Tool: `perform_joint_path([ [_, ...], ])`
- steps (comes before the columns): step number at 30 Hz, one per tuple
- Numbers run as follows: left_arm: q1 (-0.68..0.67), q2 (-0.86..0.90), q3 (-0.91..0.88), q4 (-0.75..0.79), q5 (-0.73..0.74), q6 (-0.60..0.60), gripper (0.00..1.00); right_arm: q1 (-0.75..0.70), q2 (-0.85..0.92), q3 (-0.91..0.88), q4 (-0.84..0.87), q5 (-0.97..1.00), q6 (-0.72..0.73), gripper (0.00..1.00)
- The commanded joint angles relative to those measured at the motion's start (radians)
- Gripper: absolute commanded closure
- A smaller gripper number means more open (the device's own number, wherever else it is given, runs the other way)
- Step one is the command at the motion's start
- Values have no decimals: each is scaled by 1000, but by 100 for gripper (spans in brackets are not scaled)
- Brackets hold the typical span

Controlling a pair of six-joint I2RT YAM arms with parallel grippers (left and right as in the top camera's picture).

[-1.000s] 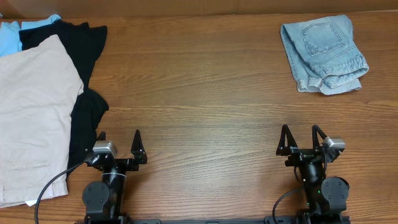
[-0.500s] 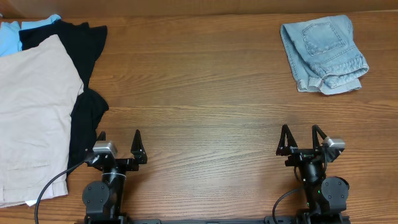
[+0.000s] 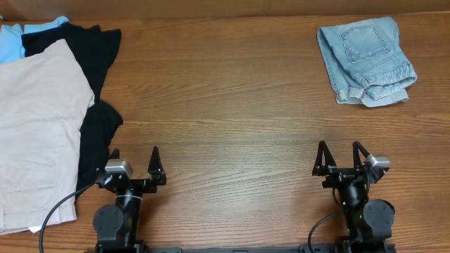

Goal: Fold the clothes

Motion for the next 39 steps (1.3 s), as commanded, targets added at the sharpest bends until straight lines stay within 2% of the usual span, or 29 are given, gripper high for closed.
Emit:
perform_joint_path([
  [1, 5, -10, -4, 0, -7, 23, 0, 5, -10, -10, 8, 2, 0, 0],
  [18, 6, -10, 9, 11, -15, 83, 0, 5, -10, -10, 23, -1, 0, 0],
  [25, 6, -1, 72, -21, -28, 155, 0, 5, -10, -10, 108, -55, 0, 0],
  [31, 6, 108, 157, -33, -29, 155, 0, 5, -10, 11, 132, -55, -1, 0],
  [39, 6, 372, 303, -33, 35, 142, 0, 5, -10, 81, 110, -63, -2, 0],
])
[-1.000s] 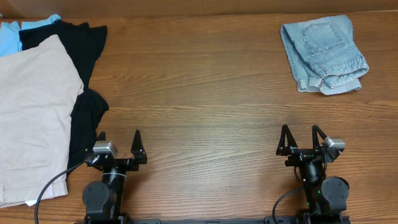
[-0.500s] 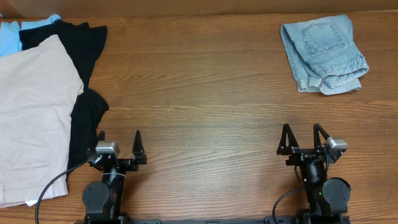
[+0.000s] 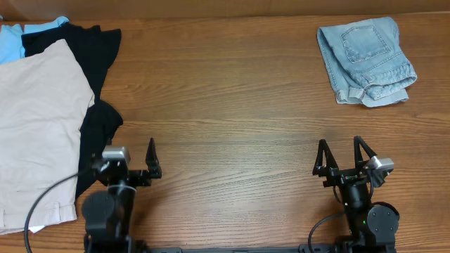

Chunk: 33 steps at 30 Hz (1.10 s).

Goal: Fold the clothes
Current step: 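Move the left gripper to the clothes pile, right gripper toward center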

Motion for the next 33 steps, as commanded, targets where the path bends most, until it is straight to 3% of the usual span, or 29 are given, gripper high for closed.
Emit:
perform_joint_path([
  [1, 5, 134, 91, 3, 49, 8, 0, 5, -10, 85, -27, -8, -8, 0],
  [5, 5, 308, 240, -35, 132, 5, 0, 5, 13, 165, -114, -8, -65, 0],
  [10, 5, 534, 499, -215, 163, 18, 0, 5, 130, 280, -197, -8, -80, 0],
  [15, 6, 765, 720, -386, 162, 106, 0, 6, 399, 442, -271, -10, -80, 0],
  [19, 6, 879, 786, -411, 162, 132, 0, 6, 619, 560, -329, -50, -80, 0],
  [22, 6, 936, 798, -407, 162, 222, 0, 6, 806, 649, -348, -112, -80, 0],
  [25, 5, 975, 798, -407, 162, 302, 0, 6, 954, 699, -326, -195, -79, 0],
  [33, 72, 1070, 798, -382, 81, 311, 0, 6, 1301, 706, -43, -609, -79, 0],
])
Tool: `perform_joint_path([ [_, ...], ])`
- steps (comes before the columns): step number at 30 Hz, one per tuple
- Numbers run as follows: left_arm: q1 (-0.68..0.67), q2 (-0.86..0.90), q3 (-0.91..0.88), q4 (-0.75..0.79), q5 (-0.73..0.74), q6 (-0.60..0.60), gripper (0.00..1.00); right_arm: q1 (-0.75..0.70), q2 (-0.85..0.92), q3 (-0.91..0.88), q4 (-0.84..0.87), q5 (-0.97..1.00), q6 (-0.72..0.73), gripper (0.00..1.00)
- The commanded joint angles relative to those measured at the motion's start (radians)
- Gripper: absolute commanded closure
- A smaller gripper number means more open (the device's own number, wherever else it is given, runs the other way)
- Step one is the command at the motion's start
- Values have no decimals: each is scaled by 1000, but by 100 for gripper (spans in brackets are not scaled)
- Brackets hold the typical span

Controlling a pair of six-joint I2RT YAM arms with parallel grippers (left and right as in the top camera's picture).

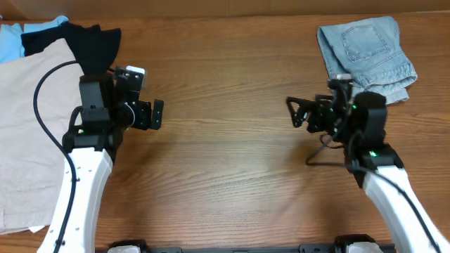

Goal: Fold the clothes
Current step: 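Move the left gripper to the clothes pile, right gripper toward center, then grasp the beige shorts in the pile with the left gripper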

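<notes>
A pile of clothes lies at the table's left edge. A large beige garment (pixel 28 133) lies on top, over a black garment (pixel 98 42) and a light blue one (pixel 8 42). Folded light denim shorts (pixel 362 49) sit at the far right. My left gripper (pixel 157 114) hovers just right of the pile's edge, open and holding nothing. My right gripper (pixel 295 112) is raised over bare wood, left of and below the denim, open and holding nothing.
The wooden table (pixel 225 161) stretches between the two arms. A black cable (pixel 42 91) loops from the left arm over the beige garment. The arm bases sit at the near edge.
Both arms have risen from the near edge and reached out over the table. The left gripper is now beside the pile, the right one near the denim. The clothes lie as before.
Both arms stood folded at the near edge with open grippers pointing up. Then the left arm had shifted slightly left. Now both are extended over the mid table, empty.
</notes>
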Motion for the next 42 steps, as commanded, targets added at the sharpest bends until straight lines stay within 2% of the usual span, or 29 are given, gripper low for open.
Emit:
perform_joint_path([
  [1, 67, 42, 28, 29, -60, 36, 0, 5, 102, 24, 80, -264, -3, 0],
  [4, 124, 71, 28, 96, -129, 36, 1, 5, 149, 24, 134, -334, -3, 0],
  [7, 187, 101, 28, 181, -229, 36, 9, 5, 176, 24, 174, -354, 35, 0],
  [10, 235, 135, 28, 231, -284, 37, 12, 13, 179, 24, 176, -343, 35, 0],
  [17, 326, 270, 28, 247, -284, 47, 15, 44, 179, 24, 171, -296, 35, 7],
  [23, 360, 362, 28, 278, -334, 97, 16, 61, 179, 24, 158, -289, 34, 23],
  [26, 370, 407, 28, 313, -393, 98, 17, 63, 179, 24, 134, -269, 35, 25],
  [33, 380, 505, 28, 382, -381, 111, 23, 64, 179, 24, 72, -195, 34, 28],
  [39, 388, 518, 28, 433, -389, 111, 37, 64, 179, 24, 47, -180, 34, 29],
  [42, 388, 518, 28, 434, -388, 111, 50, 64, 179, 24, 47, -177, 34, 29],
])
